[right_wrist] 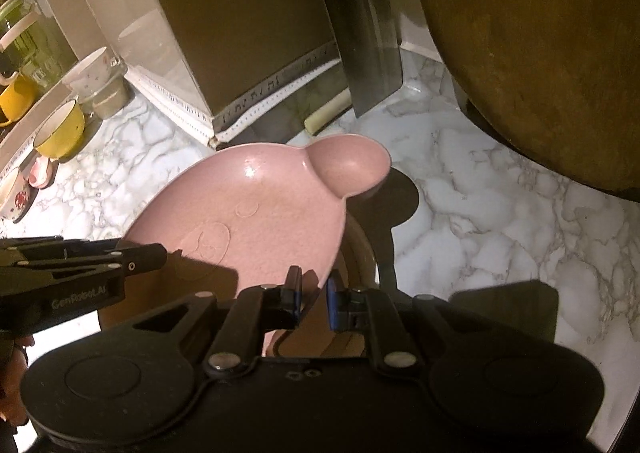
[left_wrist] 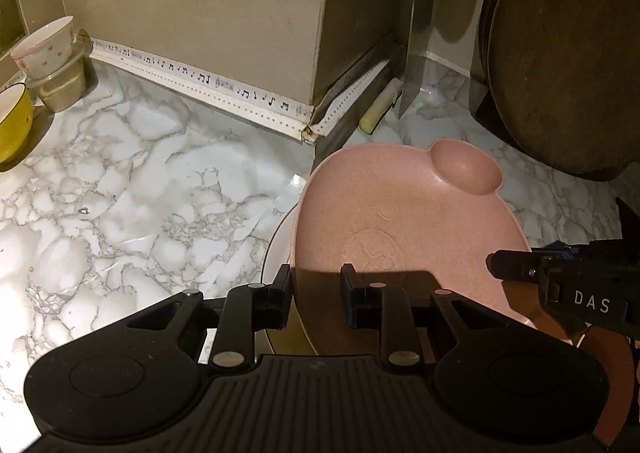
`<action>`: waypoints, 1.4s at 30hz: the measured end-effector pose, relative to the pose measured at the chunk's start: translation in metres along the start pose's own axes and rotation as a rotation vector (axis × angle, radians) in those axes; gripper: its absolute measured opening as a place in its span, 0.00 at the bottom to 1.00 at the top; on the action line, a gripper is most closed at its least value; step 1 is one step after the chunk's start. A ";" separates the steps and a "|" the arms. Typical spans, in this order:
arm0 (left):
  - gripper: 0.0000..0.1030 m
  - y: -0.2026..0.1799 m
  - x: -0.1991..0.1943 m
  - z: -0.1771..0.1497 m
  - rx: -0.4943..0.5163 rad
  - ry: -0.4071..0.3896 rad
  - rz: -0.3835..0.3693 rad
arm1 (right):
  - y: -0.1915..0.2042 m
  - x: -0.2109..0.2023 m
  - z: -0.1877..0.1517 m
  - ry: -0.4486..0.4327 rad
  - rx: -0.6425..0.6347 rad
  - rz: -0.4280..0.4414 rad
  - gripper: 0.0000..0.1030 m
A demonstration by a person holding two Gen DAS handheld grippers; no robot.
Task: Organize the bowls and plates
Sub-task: 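Carry the pink bear-face plate over the white plate stack, then lower the bear-face plate onto the white plates and open both grippers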
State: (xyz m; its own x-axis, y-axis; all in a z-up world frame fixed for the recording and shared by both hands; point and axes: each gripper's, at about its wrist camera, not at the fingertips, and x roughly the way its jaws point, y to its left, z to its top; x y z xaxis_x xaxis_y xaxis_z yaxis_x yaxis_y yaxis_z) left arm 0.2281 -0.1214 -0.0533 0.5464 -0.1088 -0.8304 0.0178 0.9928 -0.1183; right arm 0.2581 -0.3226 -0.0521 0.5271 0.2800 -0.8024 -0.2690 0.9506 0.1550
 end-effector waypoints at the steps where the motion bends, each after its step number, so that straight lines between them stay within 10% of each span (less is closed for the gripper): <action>1: 0.24 -0.001 0.001 -0.001 0.002 0.001 0.001 | 0.000 0.001 0.000 0.003 0.001 0.000 0.11; 27: 0.24 -0.007 0.011 -0.018 0.050 0.025 -0.023 | 0.001 0.003 -0.020 0.123 0.045 0.001 0.25; 42: 0.24 -0.008 0.005 -0.019 0.065 0.000 -0.040 | -0.005 -0.024 -0.011 0.023 0.092 0.005 0.50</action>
State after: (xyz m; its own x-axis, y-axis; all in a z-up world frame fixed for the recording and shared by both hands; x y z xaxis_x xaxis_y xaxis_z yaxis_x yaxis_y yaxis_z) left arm 0.2149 -0.1311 -0.0663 0.5444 -0.1487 -0.8256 0.0937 0.9888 -0.1163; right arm 0.2376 -0.3356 -0.0399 0.5073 0.2829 -0.8140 -0.1960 0.9577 0.2107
